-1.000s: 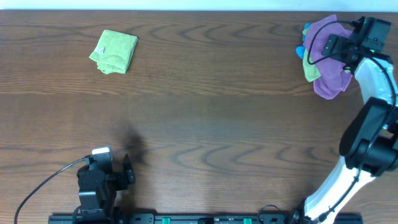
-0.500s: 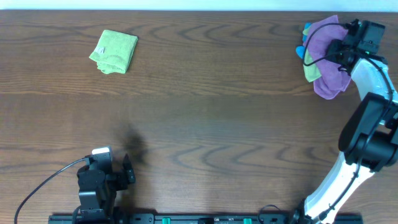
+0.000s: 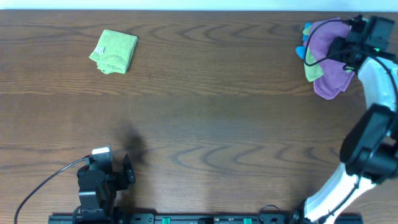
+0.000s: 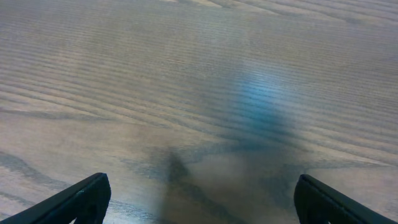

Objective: Fold the cloth
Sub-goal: 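Reach the right gripper to the cloth pile and grasp the purple cloth, then pull the purple cloth left with the right gripper and lay it flat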

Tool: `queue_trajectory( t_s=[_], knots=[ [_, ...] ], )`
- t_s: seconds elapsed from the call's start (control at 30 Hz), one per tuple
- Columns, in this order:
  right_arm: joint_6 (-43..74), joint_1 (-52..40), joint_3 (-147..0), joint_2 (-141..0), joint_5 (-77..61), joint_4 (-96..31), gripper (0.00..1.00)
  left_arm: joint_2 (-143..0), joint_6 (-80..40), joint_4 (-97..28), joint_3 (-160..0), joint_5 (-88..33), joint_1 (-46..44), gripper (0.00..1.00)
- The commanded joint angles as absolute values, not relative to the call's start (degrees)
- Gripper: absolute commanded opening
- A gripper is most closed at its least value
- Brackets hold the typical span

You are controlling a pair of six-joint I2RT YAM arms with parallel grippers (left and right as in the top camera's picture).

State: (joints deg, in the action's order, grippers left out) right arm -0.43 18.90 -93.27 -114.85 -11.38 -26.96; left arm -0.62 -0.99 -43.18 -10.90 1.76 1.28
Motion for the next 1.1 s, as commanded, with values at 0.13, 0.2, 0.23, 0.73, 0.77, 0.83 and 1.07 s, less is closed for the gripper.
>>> queue_trajectory(
  t_s=[0.13, 0.2, 0.23, 0.73, 0.77, 0.83, 1.07],
  knots=[
    [-8.75, 14.35, -94.39, -102.67, -13.56, -37.34, 0.01, -0.25, 0.03, -44.10, -9.65, 2.33, 0.99, 0.95],
    [-9.98, 12.64, -94.39, -100.40, -13.58, -41.12, 0.01, -0.25, 0.03, -44.10, -9.65, 2.33, 0.99, 0.95],
    [-10.35, 11.77, -94.39, -99.37, -13.58, -42.87, 0.01, -0.25, 0.03, -44.10, -9.65, 2.33, 0.99, 0.95],
    [-12.93, -12.91, -94.39, -86.94, -22.24, -59.92, 0.01, -0.25, 0.03, -44.10, -9.65, 2.33, 0.99, 0.95],
    [-12.93, -14.48, -94.39, -86.72, -22.68, -60.49, 0.01, -0.25, 0.03, -44.10, -9.65, 2.33, 0.99, 0.95],
    [-12.91, -19.25, -94.39, -86.21, -23.46, -61.82, 0.01, -0.25, 0.03, -44.10, -9.65, 2.33, 0.99, 0.96],
    [-12.21, -32.97, -94.39, -85.01, -24.23, -64.27, 0.01, -0.25, 0.03, -44.12, -9.65, 2.33, 0.99, 0.95]
  ],
)
